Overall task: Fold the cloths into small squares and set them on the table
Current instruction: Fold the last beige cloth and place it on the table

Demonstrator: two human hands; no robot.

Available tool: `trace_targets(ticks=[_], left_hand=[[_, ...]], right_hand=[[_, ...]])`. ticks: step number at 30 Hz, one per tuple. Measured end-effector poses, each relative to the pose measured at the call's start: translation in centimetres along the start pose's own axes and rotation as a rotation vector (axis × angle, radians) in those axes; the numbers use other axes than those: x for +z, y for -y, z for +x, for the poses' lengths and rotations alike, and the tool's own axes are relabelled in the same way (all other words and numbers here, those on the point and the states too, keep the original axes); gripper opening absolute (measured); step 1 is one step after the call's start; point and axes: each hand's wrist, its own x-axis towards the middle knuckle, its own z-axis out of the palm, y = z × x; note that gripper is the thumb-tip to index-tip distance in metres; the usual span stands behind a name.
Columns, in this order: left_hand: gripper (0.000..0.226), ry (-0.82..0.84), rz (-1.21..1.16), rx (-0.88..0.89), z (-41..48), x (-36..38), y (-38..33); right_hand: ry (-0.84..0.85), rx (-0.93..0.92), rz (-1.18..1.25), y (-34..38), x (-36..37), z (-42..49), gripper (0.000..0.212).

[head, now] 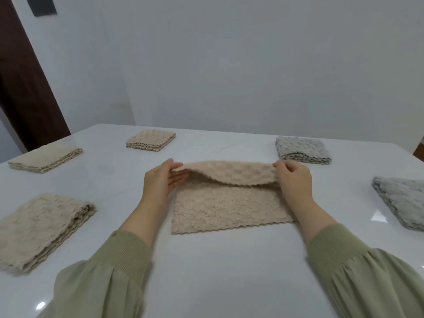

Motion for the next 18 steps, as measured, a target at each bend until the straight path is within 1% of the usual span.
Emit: trace_targets(ticks=[2, 4, 6, 10, 12, 13, 16, 18], left_hand=[[0.019, -0.023, 0.009, -0.015, -0.6, -0.3, -0.2], [0.011, -0.023, 0.022, -0.031, -1.5, -0.4, -0.4], [0.005, -0.004, 0.042, -0.051, -2.5, -0.4, -0.4], [0.015, 0.033, 0.106, 0.006, -4.8, -0.9, -0.9], [0.019, 0.058, 0.223, 0.061, -5.7, -1.7, -1.3], [0.019, 0.071, 0.302, 0.074, -6.0, -2.1, -1.4], [0.015, 0.11, 0.532, 0.06, -6.7, -3.2, -1.3], [0.011, 0.134, 0.617, 0.051, -6.8, -3.5, -1.2]], right_hand=[[-0.006, 0.018, -0.027, -0.2, -0.4, -0.4, 0.018], [-0.012, 0.025, -0.033, -0.3, -0.8, -0.7, 0.023], [-0.039, 0.028, -0.034, -0.2, -1.2, -1.3, 0.022], [-0.155, 0.042, -0.012, 0.6, -2.9, -3.1, 0.013], [-0.163, 0.056, -0.007, 0.5, -3.9, -3.8, 0.01], [-0.119, 0.064, -0.05, 0.2, -4.3, -4.2, 0.009], [0.112, 0.085, -0.288, -0.6, -5.2, -4.9, 0.014], [0.158, 0.103, -0.325, -0.7, -5.5, -5.1, 0.02]])
